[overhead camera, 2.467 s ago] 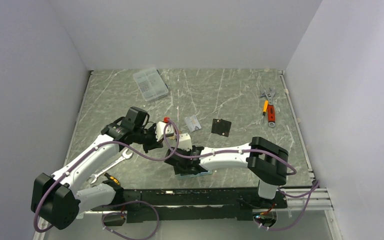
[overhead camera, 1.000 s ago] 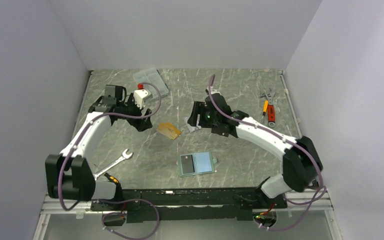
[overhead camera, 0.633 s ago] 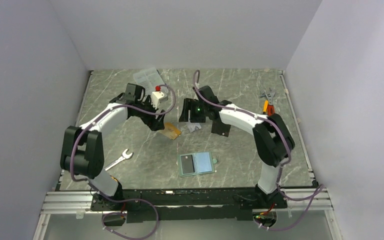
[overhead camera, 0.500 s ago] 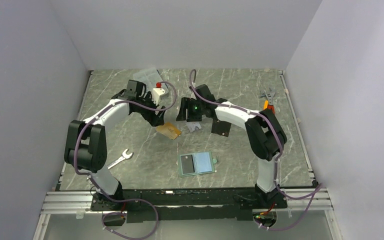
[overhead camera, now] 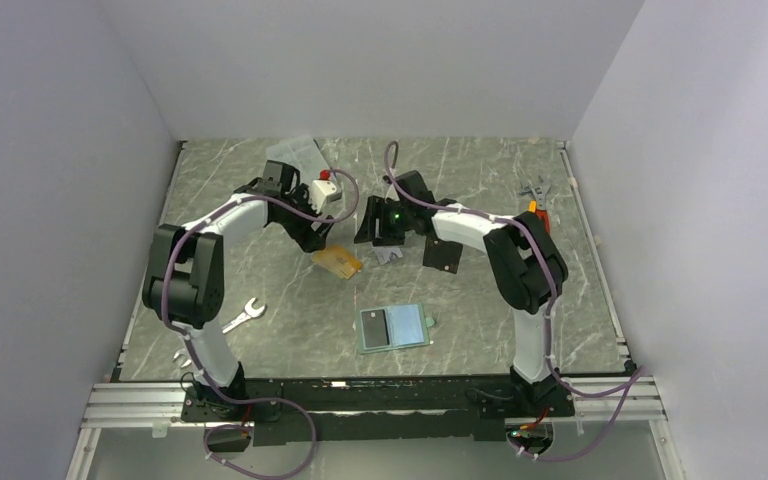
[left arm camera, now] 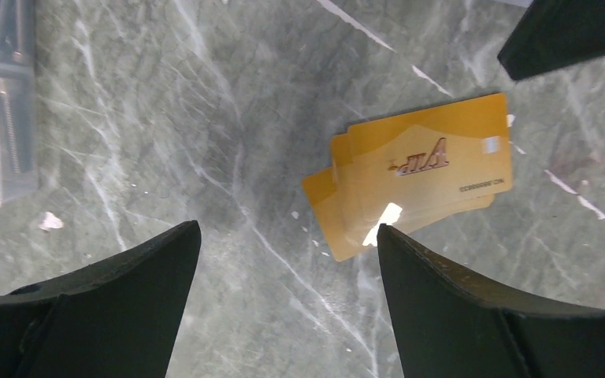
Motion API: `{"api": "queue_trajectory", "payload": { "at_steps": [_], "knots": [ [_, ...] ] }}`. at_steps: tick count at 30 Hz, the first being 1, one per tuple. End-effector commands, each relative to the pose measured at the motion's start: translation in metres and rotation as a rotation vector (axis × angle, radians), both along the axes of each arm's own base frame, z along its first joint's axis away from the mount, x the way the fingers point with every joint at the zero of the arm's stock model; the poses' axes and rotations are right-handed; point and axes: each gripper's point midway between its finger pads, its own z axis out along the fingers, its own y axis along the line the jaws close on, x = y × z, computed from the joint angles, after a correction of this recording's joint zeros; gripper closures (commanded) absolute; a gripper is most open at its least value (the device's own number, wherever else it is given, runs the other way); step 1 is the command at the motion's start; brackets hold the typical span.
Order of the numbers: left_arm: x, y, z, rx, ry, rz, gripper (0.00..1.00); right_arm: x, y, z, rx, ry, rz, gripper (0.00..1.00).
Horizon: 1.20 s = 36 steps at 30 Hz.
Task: Put the credit cards into the card holder
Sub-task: Pick up the credit card from the center of the board.
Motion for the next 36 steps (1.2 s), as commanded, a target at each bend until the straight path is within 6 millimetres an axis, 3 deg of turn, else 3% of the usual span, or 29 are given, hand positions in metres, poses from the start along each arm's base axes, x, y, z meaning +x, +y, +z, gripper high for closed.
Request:
{"api": "queue_trajectory", "payload": {
  "at_steps": [1, 7, 14, 23, 27, 30, 36],
  "knots": [
    [0.020, 0.003, 0.002, 0.068, -0.110, -0.040, 0.11, -0.002, 0.023, 0.004, 0.076, -0.009, 0.040, 0.40],
    [0.021, -0.003, -0.002, 0.080, -0.110, -0.065, 0.11, -0.014, 0.034, -0.004, 0.110, 0.013, 0.053, 0.48],
    [0.012, -0.010, -0.004, 0.081, -0.111, -0.111, 0.11, -0.029, 0.026, -0.021, 0.067, 0.033, 0.041, 0.50],
    [0.012, -0.016, -0.012, 0.157, -0.152, -0.154, 0.11, -0.034, 0.020, -0.025, 0.066, 0.047, 0.024, 0.51],
    [0.011, -0.017, -0.008, 0.148, -0.141, -0.155, 0.12, -0.031, 0.015, -0.017, 0.060, 0.024, 0.003, 0.58],
    [0.008, -0.016, -0.004, 0.130, -0.131, -0.152, 0.11, -0.030, 0.011, -0.008, 0.069, -0.005, -0.011, 0.69],
    [0.008, -0.009, -0.001, 0.105, -0.102, -0.132, 0.12, -0.029, 0.015, -0.001, 0.078, -0.024, -0.001, 0.86]
  ]
}}
